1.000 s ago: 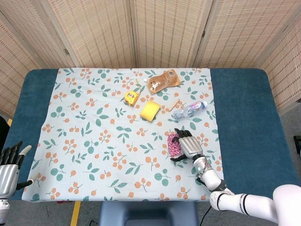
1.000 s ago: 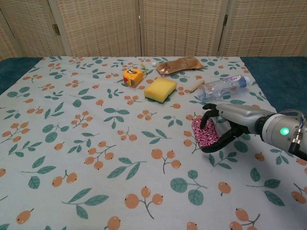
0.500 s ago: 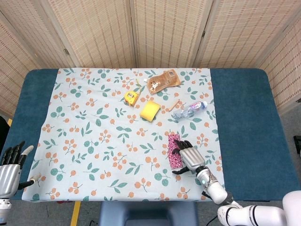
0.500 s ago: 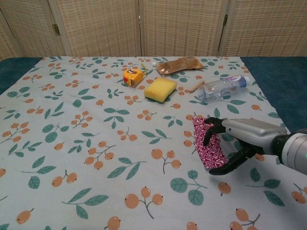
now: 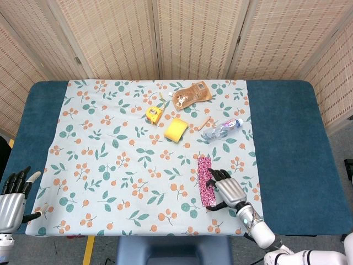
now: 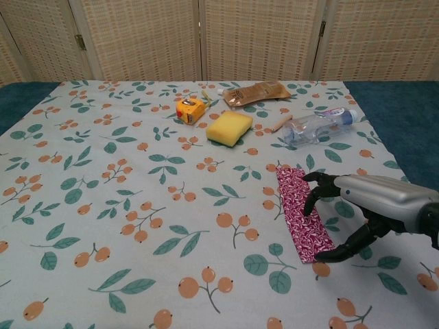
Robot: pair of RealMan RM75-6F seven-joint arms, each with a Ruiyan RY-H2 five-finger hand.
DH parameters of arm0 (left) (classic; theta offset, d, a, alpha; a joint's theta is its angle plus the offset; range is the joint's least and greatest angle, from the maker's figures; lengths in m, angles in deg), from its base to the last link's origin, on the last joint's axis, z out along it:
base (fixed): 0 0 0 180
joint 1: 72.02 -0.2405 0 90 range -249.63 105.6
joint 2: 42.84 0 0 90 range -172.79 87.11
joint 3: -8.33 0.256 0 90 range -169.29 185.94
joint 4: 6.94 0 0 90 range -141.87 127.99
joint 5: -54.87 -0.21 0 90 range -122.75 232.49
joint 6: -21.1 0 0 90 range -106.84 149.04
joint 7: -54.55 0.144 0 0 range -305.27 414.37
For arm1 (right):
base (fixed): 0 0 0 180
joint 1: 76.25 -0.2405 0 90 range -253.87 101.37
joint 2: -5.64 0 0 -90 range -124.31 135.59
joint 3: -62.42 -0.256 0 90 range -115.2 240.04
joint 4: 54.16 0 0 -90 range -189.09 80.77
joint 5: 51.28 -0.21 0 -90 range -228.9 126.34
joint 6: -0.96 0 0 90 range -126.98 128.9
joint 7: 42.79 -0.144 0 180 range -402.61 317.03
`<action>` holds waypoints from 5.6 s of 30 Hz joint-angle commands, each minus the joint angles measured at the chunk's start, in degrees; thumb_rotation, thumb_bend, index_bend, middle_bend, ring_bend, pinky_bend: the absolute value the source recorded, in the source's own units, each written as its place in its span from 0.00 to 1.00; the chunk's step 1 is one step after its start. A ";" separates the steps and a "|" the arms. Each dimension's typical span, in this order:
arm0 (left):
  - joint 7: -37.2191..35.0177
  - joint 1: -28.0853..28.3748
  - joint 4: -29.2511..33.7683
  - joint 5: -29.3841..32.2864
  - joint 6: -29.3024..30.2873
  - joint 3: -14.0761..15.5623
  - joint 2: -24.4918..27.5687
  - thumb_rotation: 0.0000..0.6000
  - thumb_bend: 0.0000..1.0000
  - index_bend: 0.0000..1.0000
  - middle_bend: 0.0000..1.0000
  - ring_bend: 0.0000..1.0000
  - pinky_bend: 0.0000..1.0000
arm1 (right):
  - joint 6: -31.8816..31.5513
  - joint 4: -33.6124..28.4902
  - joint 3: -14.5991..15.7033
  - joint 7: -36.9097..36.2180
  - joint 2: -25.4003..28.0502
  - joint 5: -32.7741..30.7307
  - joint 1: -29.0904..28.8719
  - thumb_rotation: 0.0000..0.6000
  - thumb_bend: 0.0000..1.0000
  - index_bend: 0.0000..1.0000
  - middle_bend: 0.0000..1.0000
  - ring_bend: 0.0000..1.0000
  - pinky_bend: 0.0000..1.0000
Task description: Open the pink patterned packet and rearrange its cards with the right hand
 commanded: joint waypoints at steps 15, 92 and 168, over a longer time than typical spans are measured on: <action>-0.47 -0.33 -0.38 -0.05 0.29 0.13 -0.17 1.00 0.26 0.17 0.00 0.03 0.00 | 1.19 -0.58 1.41 2.37 -0.19 0.41 0.74 0.65 0.14 0.31 0.00 0.00 0.00; -2.79 0.02 -2.98 -0.34 -0.09 0.06 -1.44 1.00 0.26 0.17 0.00 0.03 0.00 | 0.54 2.62 -1.87 4.32 0.18 -6.13 0.82 0.65 0.14 0.31 0.00 0.00 0.00; -1.25 -0.88 -0.73 -0.15 0.44 0.37 -0.52 1.00 0.26 0.18 0.00 0.04 0.00 | 8.17 11.61 -10.41 9.40 -3.90 -15.10 -10.86 0.89 0.15 0.26 0.00 0.00 0.00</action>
